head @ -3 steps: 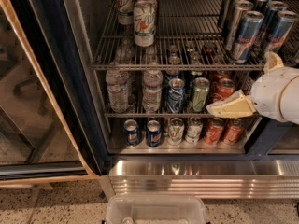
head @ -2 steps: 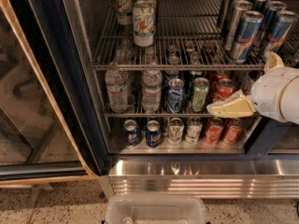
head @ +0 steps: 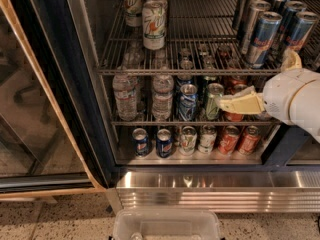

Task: Pick redbull can from top shelf of fridge

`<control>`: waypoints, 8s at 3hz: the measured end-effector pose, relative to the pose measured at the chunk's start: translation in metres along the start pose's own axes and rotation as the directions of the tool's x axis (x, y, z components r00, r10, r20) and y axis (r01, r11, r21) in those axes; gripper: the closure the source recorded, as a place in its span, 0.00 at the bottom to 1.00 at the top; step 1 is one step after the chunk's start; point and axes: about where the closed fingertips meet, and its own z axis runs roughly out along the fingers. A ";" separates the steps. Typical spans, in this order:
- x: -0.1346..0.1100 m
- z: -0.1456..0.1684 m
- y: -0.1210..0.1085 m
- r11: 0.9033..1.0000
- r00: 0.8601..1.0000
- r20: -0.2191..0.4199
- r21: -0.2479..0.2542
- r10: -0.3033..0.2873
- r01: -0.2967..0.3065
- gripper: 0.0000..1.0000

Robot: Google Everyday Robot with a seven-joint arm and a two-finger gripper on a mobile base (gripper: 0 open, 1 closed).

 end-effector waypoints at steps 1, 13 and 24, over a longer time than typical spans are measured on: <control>-0.016 0.003 -0.018 0.996 0.998 0.056 0.091 0.003 -0.008 0.00; -0.008 0.045 -0.066 0.956 0.959 0.220 0.191 0.177 -0.220 0.12; -0.015 0.066 -0.084 0.944 0.949 0.257 0.225 0.181 -0.241 0.39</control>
Offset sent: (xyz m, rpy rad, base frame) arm 0.0203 -0.0242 0.0249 0.0880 -0.1857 -0.1141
